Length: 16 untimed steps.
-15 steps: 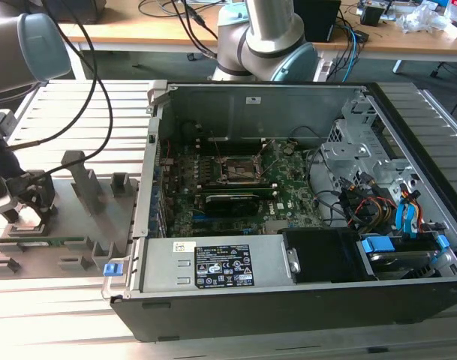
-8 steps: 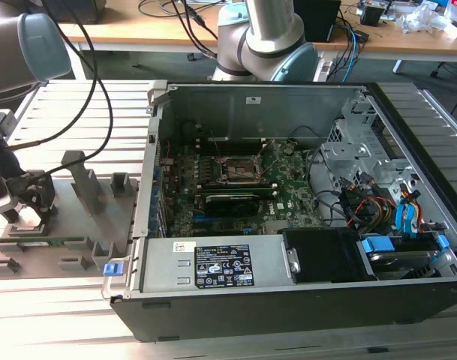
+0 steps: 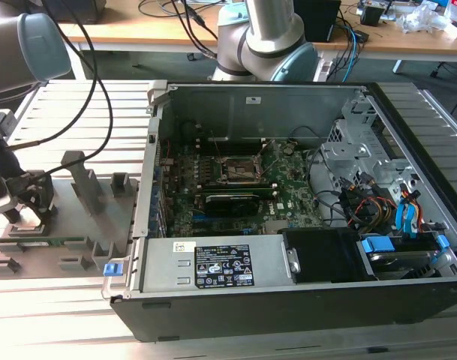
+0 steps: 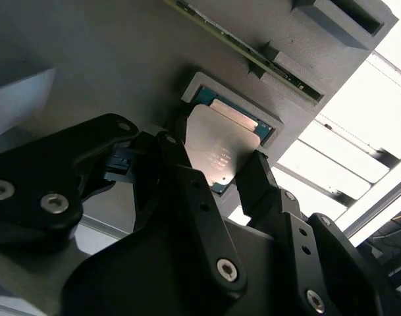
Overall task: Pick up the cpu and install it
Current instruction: 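Pick up the cpu and move it towards the insertion slot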
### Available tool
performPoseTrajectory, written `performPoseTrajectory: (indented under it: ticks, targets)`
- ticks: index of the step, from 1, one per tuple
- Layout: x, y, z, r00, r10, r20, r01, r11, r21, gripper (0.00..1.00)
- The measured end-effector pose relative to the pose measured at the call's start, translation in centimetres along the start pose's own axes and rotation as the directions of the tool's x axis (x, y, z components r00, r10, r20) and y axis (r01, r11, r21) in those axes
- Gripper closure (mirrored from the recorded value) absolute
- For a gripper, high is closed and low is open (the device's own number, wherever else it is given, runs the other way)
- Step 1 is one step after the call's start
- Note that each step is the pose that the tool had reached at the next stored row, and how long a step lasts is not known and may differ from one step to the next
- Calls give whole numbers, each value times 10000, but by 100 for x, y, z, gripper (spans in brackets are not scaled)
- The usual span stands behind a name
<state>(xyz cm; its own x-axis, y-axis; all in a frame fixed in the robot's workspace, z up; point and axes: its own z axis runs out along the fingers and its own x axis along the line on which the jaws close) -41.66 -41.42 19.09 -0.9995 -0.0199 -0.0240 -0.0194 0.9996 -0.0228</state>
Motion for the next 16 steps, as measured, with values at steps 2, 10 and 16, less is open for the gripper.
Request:
performPoseTrajectory:
  ticks: [2, 10, 16]
  targets:
    - [0, 0, 0, 10000, 0, 0, 0, 10000, -1, 46]
    - [0, 0, -26, 10000, 0, 0, 0, 10000, 0, 46]
    - [-1, -1, -73, 10000, 0, 0, 0, 10000, 0, 46]
